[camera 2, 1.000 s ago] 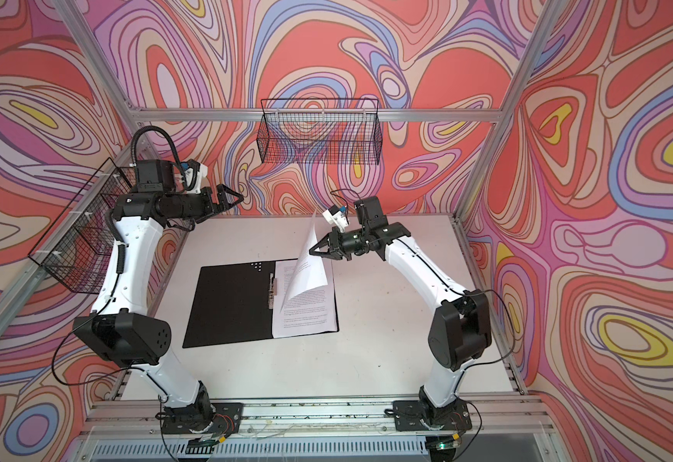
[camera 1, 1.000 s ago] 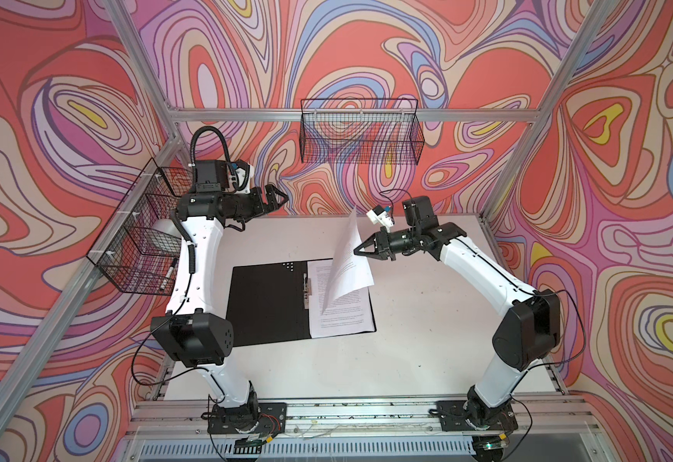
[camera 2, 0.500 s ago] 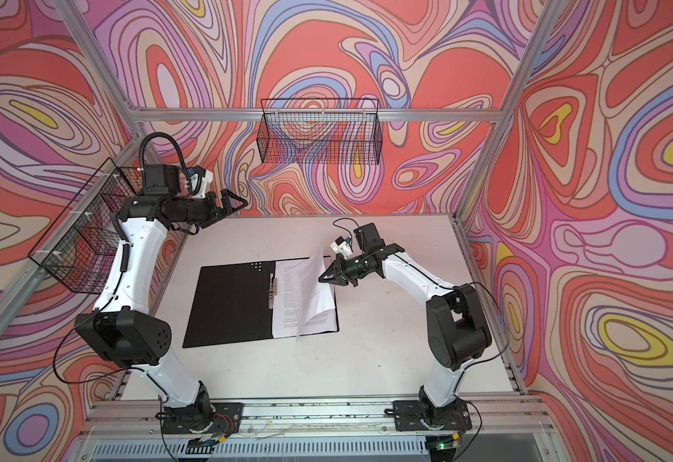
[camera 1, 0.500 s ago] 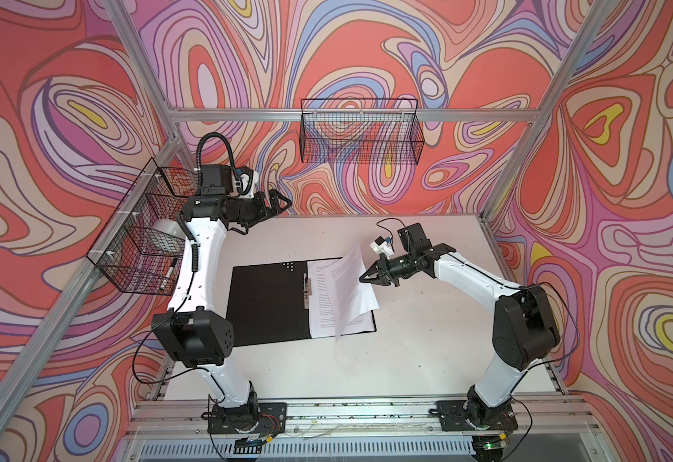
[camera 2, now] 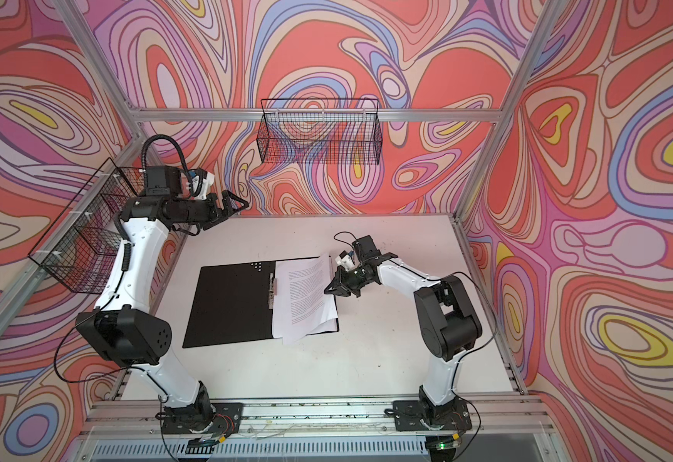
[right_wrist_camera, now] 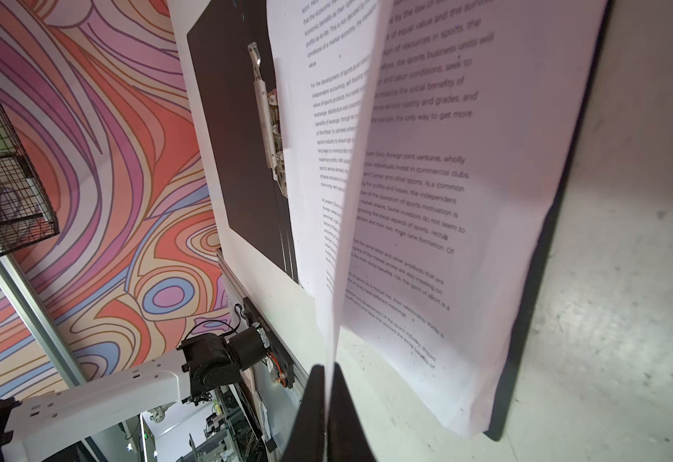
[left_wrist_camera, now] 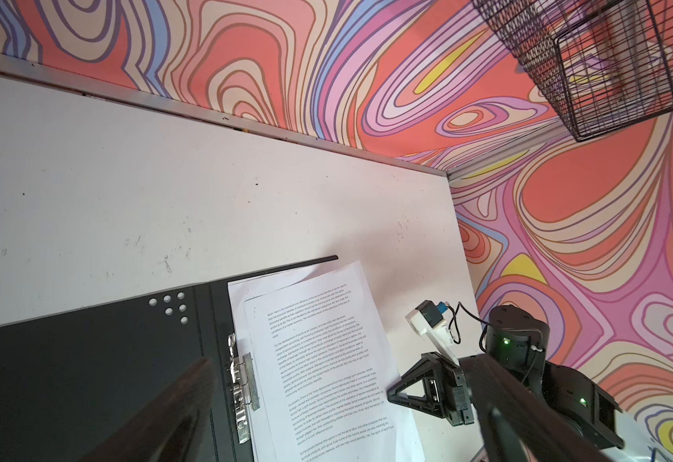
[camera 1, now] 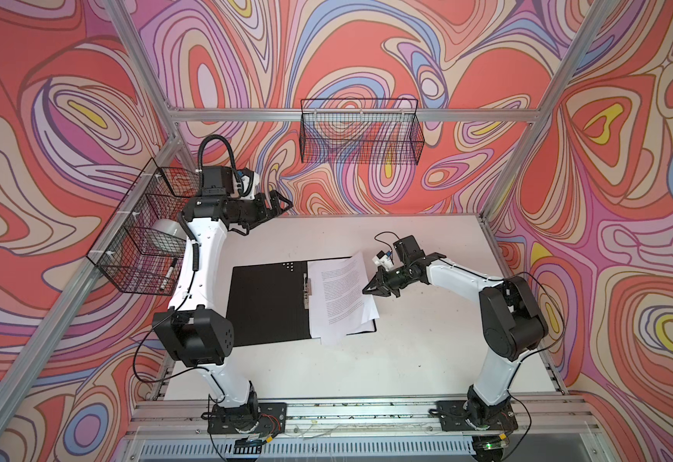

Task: Put the files into the folder
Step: 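Carry the held sheet with the right gripper over the folder's sheet stack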

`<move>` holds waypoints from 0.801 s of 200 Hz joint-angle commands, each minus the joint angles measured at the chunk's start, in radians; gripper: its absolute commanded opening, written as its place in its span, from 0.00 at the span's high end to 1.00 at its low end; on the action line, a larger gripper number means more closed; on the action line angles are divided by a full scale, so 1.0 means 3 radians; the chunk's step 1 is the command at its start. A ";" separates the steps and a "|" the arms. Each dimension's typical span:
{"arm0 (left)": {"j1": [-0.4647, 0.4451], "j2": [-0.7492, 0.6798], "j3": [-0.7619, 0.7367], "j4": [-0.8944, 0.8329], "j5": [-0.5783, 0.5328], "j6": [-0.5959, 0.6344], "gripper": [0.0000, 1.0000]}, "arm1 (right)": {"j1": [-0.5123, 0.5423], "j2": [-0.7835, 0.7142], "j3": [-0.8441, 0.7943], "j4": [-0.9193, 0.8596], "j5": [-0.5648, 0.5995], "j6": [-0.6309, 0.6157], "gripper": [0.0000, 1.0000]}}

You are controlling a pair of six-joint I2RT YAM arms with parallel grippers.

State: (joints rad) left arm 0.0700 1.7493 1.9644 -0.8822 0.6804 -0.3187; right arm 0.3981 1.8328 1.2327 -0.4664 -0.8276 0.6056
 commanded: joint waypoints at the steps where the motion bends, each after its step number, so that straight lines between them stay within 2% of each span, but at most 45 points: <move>1: -0.0006 0.0018 -0.0055 0.0046 0.0049 -0.0017 0.00 | -0.0003 0.0077 -0.0034 0.0161 0.0094 0.0080 1.00; 56: -0.0003 0.0011 -0.0135 0.0074 0.0088 -0.0042 0.00 | -0.0003 0.0119 -0.0185 0.0420 0.0188 0.0298 1.00; 160: -0.0003 0.0016 -0.0193 0.0103 0.0120 -0.0065 0.00 | -0.0003 0.0266 -0.0144 0.0414 0.0151 0.0293 1.00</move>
State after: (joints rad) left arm 0.0700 1.7493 1.9171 -0.8650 0.7006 -0.3271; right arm 0.3981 1.8915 1.1843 -0.3557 -0.7853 0.6891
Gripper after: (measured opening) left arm 0.997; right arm 0.047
